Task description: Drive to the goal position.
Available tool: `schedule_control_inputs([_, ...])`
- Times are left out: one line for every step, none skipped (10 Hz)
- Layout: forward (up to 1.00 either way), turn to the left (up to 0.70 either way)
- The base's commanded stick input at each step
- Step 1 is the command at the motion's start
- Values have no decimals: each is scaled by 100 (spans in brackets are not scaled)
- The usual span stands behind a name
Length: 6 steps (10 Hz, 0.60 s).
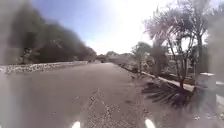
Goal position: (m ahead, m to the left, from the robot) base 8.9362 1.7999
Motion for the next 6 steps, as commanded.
schedule_control_inputs([50,-50])
schedule_control_inputs([50,-47])
schedule_control_inputs([50,-27])
schedule_control_inputs([50,-6])
schedule_control_inputs([50,0])
schedule_control_inputs([50,0])
